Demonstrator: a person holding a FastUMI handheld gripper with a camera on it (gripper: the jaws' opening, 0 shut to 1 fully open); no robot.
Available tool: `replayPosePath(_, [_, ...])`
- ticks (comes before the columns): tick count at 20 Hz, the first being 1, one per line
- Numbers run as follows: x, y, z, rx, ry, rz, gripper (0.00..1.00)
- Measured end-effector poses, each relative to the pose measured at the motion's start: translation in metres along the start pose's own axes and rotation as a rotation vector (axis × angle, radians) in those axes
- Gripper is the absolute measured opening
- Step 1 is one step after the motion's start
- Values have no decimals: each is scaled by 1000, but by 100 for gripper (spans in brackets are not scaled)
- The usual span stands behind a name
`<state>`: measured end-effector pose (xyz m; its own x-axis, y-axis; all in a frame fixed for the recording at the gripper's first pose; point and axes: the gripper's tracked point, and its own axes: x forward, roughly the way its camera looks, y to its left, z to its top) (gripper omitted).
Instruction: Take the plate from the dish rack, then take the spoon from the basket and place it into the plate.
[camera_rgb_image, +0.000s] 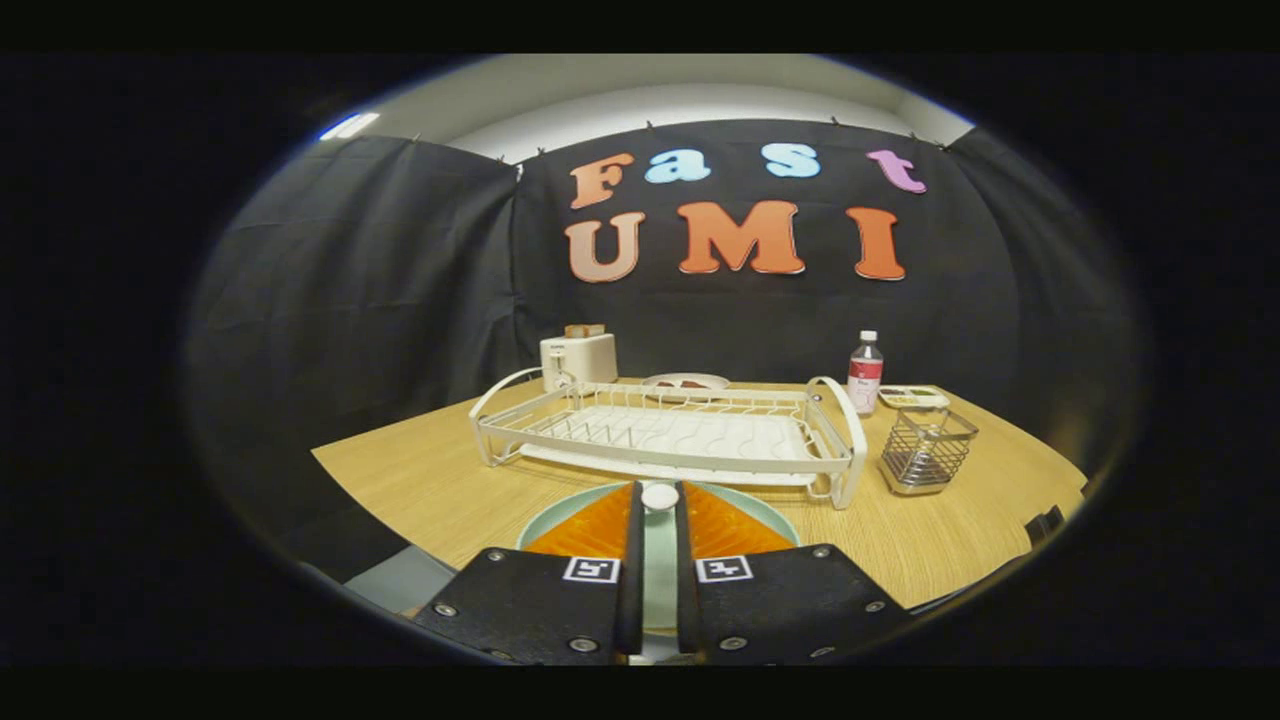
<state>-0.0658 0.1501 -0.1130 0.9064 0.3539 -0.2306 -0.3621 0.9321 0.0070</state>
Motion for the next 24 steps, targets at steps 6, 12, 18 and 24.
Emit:
replayPosePath(6, [3, -17, 7, 15, 11, -30, 38])
replayPosePath(12, [1, -46, 30, 23, -19, -69, 85])
replayPosePath(18, [-2, -89, 51, 19, -53, -146, 98])
replayPosePath(24, [-11, -128, 66, 17, -79, -220, 98])
